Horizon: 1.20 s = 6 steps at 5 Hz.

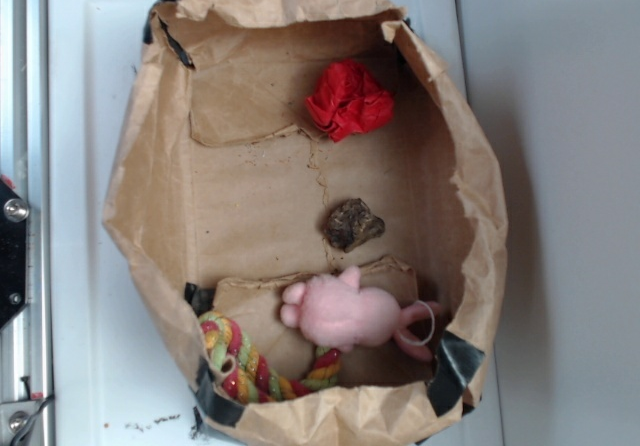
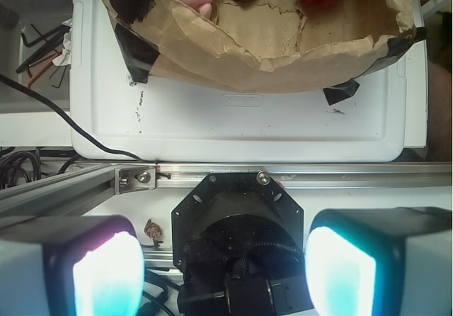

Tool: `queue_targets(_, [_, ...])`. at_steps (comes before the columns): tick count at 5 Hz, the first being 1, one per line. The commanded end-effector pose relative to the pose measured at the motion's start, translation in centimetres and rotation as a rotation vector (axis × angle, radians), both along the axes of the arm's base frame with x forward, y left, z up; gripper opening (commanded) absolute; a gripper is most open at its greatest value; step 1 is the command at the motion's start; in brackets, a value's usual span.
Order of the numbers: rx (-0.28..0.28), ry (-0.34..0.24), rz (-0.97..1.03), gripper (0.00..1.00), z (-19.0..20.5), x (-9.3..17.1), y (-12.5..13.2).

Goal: Grab the red paper.

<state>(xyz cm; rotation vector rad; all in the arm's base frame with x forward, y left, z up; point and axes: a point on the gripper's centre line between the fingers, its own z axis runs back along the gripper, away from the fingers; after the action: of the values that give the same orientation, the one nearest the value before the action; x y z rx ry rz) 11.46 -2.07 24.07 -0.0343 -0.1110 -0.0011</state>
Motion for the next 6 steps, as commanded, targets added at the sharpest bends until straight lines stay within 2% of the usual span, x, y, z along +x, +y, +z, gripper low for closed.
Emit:
queue_targets(1, [0.000, 0.000, 0.000, 1.00, 0.0, 0.0, 0.0])
queue_targets(2, [-0.013, -0.040, 0.035, 1.00, 0.5, 2.2, 0.9])
queue_targets(5, [0.015, -0.063, 0.114, 1.00, -0.1, 7.9, 4.0])
queue_targets(6, [0.021, -0.093, 0.145, 1.00, -1.0, 9.9, 5.0])
